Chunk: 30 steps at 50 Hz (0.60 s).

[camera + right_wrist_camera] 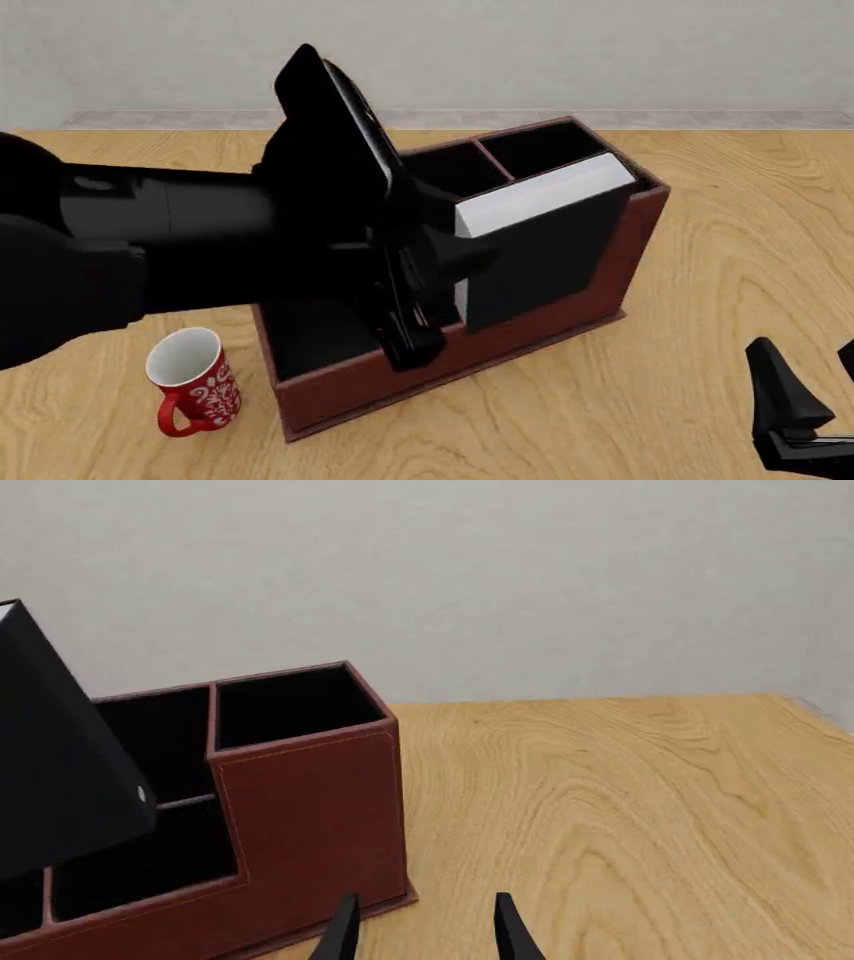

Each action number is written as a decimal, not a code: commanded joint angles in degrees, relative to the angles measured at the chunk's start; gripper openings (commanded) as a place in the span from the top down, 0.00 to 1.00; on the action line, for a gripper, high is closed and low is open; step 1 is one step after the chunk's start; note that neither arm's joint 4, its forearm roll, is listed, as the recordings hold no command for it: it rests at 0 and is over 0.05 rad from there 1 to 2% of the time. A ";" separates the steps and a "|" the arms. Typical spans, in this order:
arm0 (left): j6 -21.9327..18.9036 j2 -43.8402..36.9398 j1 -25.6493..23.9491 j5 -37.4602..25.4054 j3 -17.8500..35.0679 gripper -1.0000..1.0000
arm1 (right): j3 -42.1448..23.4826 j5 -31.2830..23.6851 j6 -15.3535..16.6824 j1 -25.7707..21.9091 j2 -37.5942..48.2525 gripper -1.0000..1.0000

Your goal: Pick up the book and place it in the back compartment of the caddy.

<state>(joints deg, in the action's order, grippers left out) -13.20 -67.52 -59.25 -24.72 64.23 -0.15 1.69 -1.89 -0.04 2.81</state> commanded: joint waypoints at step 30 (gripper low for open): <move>-2.88 -2.03 10.23 2.91 -3.55 1.00 | -0.08 -0.47 0.01 -0.03 -0.41 0.00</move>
<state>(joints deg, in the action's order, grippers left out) -15.19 -67.34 -51.27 -23.75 60.47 -0.17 1.55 -1.88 -0.05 2.68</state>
